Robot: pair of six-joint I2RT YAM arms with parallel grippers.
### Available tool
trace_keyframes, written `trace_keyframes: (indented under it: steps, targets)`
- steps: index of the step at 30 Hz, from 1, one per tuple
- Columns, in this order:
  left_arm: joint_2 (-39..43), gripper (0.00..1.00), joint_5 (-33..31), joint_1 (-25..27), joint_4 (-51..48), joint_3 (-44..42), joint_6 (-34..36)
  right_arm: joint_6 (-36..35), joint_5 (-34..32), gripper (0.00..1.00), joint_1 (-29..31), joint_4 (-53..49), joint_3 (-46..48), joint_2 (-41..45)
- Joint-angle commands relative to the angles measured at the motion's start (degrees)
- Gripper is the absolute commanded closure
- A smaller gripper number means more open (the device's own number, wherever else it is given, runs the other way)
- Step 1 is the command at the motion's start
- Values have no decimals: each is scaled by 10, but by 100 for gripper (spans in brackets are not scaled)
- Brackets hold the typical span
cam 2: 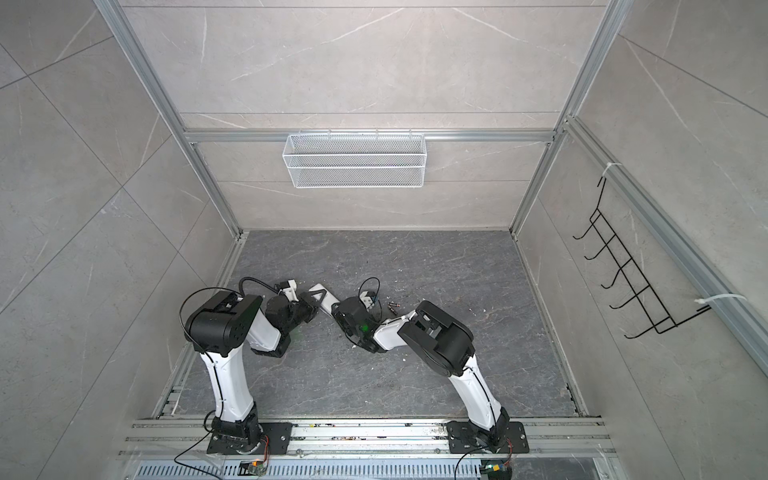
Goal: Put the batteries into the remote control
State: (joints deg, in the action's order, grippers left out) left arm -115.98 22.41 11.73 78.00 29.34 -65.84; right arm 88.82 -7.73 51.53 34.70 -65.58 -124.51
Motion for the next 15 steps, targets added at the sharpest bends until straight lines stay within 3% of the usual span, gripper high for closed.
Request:
trace_keyframes:
  steps: [1, 7, 15]
  targets:
    - [-3, 100, 10, 2, 31, 10, 15, -11, -15, 61, 1, -33, 11, 0]
    - [-12, 100, 19, 2, 31, 14, 3, -27, -20, 71, 2, -103, 53, 33]
    - [-6, 100, 10, 0, 31, 7, 17, -51, -27, 72, 1, -149, 83, 65]
